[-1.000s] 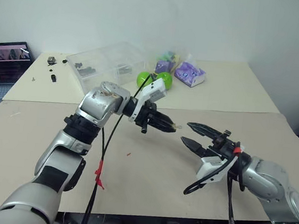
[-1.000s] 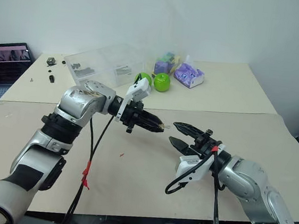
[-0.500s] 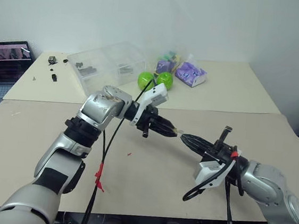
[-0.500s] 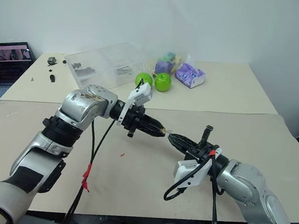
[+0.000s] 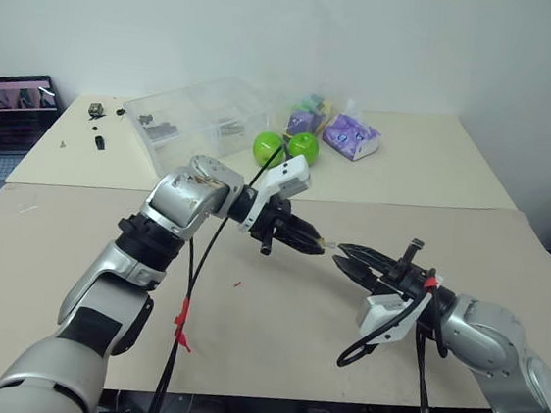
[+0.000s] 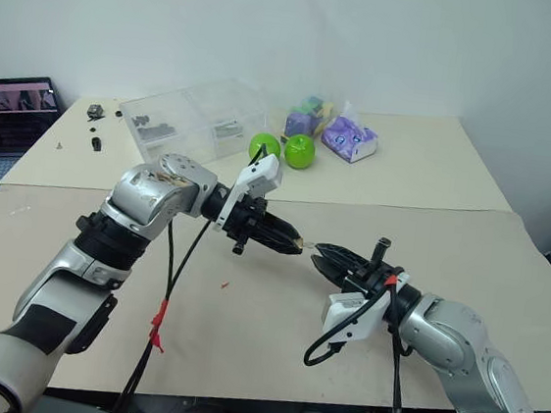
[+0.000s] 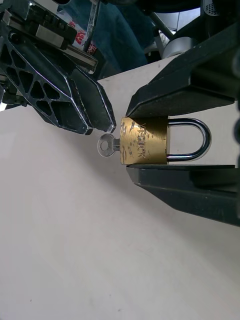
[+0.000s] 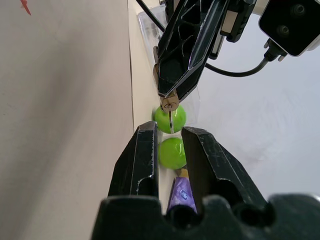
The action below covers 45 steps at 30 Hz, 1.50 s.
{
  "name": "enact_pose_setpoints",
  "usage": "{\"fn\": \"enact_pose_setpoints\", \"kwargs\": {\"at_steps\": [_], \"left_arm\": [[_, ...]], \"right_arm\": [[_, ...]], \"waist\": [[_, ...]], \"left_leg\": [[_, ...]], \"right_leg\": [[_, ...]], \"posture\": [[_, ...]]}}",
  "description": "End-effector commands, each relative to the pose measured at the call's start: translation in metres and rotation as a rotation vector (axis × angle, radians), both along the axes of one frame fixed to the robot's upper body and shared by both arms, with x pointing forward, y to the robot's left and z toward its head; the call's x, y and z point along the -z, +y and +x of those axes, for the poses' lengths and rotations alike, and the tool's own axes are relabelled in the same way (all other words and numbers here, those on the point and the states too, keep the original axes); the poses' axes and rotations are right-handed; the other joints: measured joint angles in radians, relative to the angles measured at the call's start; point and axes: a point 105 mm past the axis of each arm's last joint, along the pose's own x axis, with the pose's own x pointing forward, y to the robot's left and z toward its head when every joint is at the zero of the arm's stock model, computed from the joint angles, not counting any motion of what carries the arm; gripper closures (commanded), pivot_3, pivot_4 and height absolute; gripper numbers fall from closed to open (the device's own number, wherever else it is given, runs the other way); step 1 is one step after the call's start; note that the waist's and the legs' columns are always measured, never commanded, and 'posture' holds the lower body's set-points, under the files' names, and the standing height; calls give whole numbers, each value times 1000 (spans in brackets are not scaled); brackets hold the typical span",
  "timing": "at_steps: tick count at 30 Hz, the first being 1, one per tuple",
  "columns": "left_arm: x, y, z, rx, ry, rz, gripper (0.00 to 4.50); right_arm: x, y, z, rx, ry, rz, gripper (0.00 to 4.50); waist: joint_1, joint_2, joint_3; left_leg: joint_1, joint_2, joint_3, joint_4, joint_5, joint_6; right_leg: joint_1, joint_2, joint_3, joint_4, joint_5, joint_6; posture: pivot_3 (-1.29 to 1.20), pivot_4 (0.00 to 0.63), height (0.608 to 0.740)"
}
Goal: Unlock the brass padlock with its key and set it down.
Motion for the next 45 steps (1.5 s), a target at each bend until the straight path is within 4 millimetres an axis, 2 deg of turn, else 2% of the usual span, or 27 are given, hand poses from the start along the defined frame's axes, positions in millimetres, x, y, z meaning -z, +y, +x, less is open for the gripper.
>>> {"fn": "enact_pose_setpoints", "kwargs": {"at_steps": [1,16,29,45], "left_arm": [[-14,-4,-1,29,-52,-17,3687],[-13,4,10,-2,-70,11,3687],[-19,3,4,8,-58,-2,3687],[-10,5,2,19,-54,27,3687]], "right_arm": [[-14,5,-3,-25,-58,18,3373],[-10,4,7,-9,-48,35,3373],[-4,6,8,-21,-39,40,3373],[-7,9,5,-30,-46,39,3373]], "waist": [[0,0,0],[-1,0,0],[-2,1,0],[-3,1,0]], "left_leg": [[0,0,0,0,0,0],[0,3,0,0,0,0],[0,3,0,0,-1,1],[0,3,0,0,-1,1]], "right_leg": [[0,0,0,0,0,0],[0,3,0,0,1,-1],[-1,4,1,0,1,-2],[-1,4,1,0,1,-2]], "posture": [[0,150,740],[0,150,740],[0,150,740],[0,150,740]]}}
